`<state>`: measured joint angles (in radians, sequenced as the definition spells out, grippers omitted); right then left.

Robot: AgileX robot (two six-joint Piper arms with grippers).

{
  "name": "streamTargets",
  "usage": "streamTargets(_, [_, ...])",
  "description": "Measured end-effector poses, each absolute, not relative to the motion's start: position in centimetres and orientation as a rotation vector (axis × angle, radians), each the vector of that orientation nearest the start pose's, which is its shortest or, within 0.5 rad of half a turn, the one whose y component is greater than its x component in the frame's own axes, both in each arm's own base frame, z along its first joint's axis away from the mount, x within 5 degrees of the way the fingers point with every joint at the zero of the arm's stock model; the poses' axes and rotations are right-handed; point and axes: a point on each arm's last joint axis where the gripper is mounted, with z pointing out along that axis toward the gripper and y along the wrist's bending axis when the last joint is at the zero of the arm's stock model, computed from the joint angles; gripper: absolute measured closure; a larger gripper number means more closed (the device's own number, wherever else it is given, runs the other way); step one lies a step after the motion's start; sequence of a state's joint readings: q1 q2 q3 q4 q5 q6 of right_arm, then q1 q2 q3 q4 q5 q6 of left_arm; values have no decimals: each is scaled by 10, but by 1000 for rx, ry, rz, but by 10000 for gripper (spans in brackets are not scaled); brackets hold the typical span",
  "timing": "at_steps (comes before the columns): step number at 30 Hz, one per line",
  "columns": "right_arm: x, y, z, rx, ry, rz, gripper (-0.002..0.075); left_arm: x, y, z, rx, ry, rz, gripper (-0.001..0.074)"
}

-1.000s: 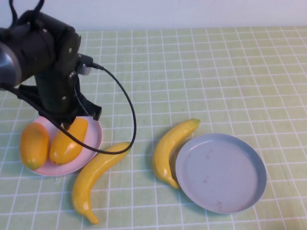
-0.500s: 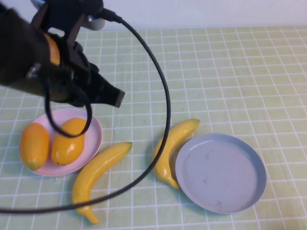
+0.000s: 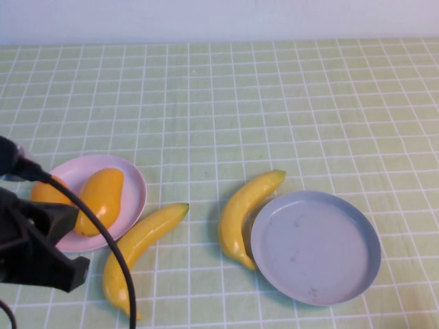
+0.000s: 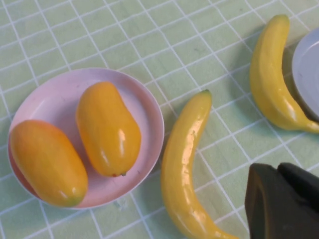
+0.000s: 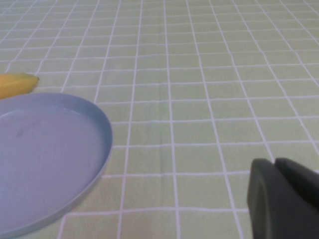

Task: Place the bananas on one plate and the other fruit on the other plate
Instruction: Put another type of fruit in the right plate

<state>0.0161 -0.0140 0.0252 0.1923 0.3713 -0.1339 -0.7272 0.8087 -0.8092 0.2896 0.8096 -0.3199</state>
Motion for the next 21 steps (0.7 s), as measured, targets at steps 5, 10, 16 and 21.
streamTargets(5, [52,7,173,-21,1860,107,741,121,-82,334,536,2200,-217,737])
streamTargets(10, [52,7,173,-21,1860,107,741,126,-85,326,573,2112,-215,737])
streamTargets(16, [52,7,173,-21,1860,107,741,111,-73,301,566,1931,-300,738])
streamTargets(21, [52,7,173,-21,1860,107,741,87,-46,277,458,1743,-308,738])
